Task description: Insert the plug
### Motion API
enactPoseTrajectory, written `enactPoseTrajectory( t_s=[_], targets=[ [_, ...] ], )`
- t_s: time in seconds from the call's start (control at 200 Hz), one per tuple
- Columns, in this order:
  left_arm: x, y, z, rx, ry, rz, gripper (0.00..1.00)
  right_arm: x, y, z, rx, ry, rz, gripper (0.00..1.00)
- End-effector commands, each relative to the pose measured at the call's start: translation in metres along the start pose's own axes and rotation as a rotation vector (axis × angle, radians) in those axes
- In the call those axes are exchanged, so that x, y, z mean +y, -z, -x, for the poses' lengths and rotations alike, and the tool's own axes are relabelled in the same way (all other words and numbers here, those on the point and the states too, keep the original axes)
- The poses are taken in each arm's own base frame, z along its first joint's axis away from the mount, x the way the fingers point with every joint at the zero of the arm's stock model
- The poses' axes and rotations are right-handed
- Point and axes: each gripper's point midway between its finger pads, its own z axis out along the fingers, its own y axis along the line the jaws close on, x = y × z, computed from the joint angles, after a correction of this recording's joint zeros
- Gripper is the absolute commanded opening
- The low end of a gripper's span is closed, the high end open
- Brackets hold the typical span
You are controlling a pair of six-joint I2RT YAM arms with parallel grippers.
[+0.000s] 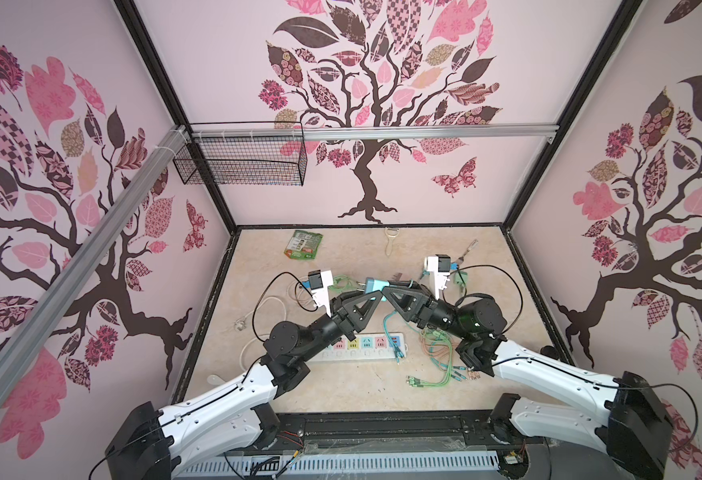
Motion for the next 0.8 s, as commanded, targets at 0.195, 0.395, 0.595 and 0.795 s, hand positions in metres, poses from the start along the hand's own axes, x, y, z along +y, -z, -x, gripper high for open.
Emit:
enactPoseTrajectory(
  t_s=[0.195,0.395,0.595,0.795],
  targets=[
    [-0.005,-0.001,-0.009,0.03,0.006,-0.033,0.0,0.022,-0.008,0.014,-0.019,0.043,0.075,0.35],
    [-0.004,0.002,-0.008,0.035,-0.005,-0.019,0.06,0.023,-0.003,0.016,-0.033,0.058,0.065,0.28],
    [-0.003,0.008,-0.004,0.035,-0.034,0.022,0.31,0.023,0.0,0.017,-0.038,0.071,0.053,0.21],
    [0.003,0.026,-0.003,0.047,-0.078,0.102,0.5,0.015,0.006,0.016,-0.023,0.116,-0.023,0.2]
  ],
)
